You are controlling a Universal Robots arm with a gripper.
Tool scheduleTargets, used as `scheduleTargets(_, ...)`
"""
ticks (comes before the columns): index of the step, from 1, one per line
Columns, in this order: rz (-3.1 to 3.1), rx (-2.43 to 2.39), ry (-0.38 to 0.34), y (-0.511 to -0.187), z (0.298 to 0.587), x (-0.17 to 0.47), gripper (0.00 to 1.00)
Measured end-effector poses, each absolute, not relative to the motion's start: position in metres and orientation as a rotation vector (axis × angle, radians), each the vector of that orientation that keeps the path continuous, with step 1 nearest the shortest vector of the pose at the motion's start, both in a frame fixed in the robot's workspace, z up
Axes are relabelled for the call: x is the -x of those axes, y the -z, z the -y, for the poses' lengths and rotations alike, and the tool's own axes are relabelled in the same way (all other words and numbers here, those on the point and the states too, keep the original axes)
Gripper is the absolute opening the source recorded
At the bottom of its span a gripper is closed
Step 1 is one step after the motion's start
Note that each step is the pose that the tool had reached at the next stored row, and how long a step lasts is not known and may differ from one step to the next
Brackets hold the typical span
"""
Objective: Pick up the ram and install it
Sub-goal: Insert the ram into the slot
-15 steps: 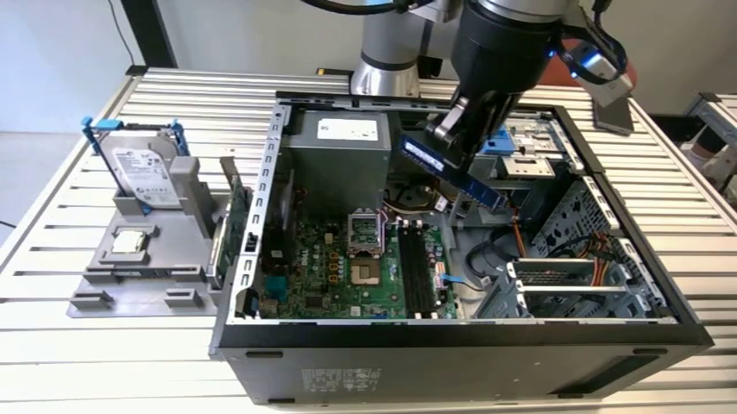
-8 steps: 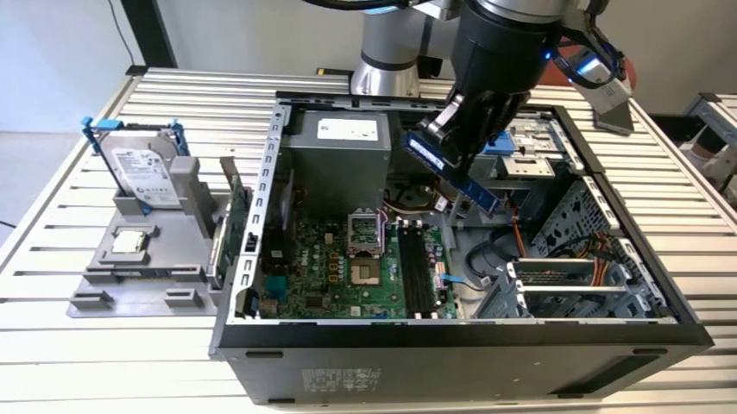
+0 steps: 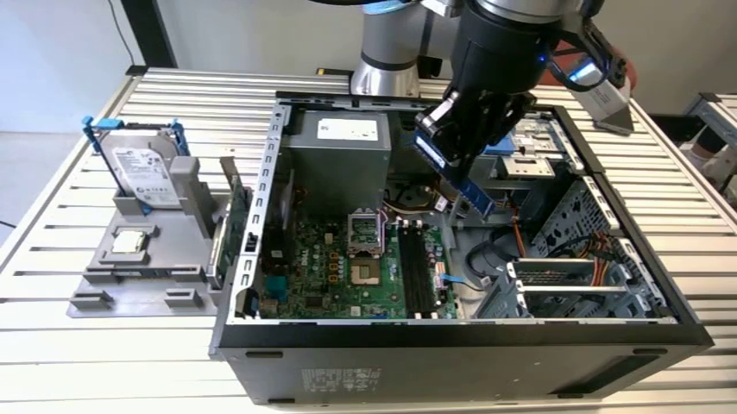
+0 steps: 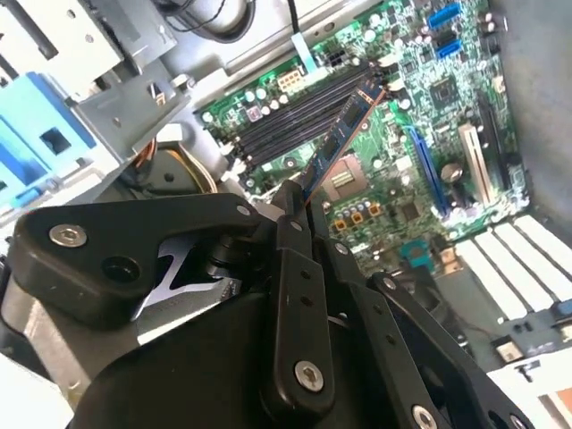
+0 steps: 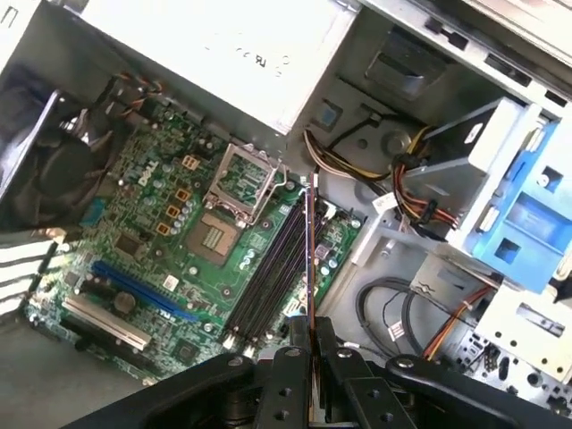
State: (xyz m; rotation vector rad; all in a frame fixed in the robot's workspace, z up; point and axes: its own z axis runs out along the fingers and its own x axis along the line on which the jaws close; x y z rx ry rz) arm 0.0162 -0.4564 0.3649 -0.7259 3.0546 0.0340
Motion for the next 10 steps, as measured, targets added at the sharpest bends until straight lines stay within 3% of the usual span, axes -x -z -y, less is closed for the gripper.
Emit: scheduleTargets(10,-3.105,0.449,-0.034,-0.3643,0.4564,-0.0163,0.00)
